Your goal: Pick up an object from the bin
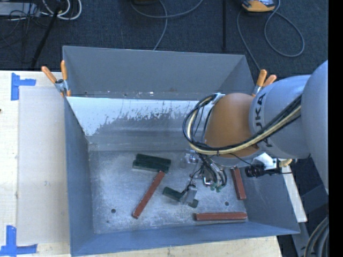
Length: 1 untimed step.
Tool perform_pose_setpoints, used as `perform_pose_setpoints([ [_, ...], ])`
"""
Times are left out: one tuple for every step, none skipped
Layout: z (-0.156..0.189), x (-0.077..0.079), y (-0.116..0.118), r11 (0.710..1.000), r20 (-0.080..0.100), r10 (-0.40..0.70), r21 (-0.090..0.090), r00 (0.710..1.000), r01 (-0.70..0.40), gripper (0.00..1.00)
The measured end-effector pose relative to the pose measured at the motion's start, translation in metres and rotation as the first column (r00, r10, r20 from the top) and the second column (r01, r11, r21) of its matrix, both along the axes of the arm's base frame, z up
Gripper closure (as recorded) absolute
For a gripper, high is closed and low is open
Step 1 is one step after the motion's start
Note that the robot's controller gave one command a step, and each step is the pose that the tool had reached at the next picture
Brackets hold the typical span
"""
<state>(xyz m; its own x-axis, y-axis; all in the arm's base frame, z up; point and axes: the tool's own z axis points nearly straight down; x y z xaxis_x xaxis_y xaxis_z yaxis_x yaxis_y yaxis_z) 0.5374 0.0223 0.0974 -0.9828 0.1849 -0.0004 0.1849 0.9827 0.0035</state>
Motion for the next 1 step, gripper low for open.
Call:
perform_pose_setpoints([
  [-0.0291, -0.0594, 0.0035, 1.0, -0.005, -0.012, -0.003, 1.0, 0.012, 0.0],
])
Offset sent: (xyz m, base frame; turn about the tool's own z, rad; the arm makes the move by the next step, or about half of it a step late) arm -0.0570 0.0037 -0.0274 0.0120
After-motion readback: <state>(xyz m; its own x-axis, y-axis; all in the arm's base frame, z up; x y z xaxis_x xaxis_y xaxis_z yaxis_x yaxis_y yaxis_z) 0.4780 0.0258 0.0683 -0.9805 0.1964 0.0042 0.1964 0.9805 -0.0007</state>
